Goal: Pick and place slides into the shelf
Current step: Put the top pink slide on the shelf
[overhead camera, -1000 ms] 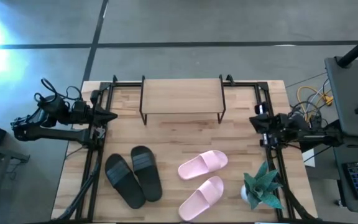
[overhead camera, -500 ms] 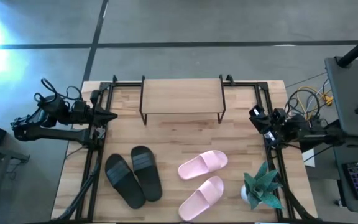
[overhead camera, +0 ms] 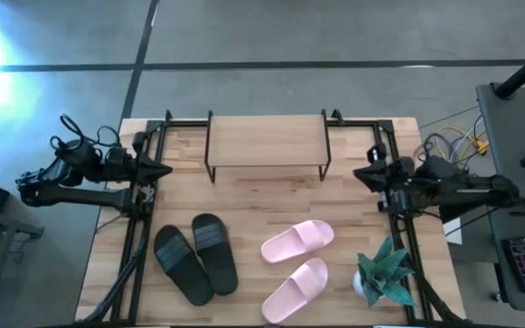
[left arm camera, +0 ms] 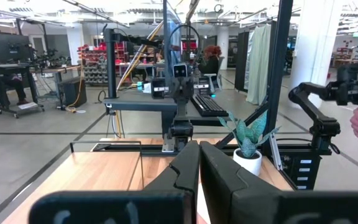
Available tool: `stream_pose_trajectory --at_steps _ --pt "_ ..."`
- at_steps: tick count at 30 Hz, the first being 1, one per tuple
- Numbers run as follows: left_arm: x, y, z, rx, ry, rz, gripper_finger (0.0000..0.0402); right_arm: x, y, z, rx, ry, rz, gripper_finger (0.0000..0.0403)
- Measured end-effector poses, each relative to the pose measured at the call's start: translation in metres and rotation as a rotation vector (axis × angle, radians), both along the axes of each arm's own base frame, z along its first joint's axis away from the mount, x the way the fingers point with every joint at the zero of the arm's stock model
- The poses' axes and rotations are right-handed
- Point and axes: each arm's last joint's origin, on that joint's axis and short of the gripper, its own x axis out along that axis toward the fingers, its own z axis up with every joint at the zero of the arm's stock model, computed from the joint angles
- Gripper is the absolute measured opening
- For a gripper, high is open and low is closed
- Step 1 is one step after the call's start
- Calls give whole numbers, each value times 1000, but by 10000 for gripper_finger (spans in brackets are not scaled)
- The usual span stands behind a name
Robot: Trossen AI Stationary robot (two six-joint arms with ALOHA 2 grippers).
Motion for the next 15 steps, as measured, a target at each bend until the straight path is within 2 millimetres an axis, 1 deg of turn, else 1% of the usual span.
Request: stream_pose_trajectory --at_steps 3,7,12,15 --pt "0 0 0 0 0 0 0 4 0 4 38 154 9 22" --pt "0 0 0 0 0 0 0 6 0 13 37 271 7 22" --pt "0 0 0 0 0 0 0 8 0 28 11 267 2 22" --pt "0 0 0 0 0 0 0 8 0 32 1 264 0 22"
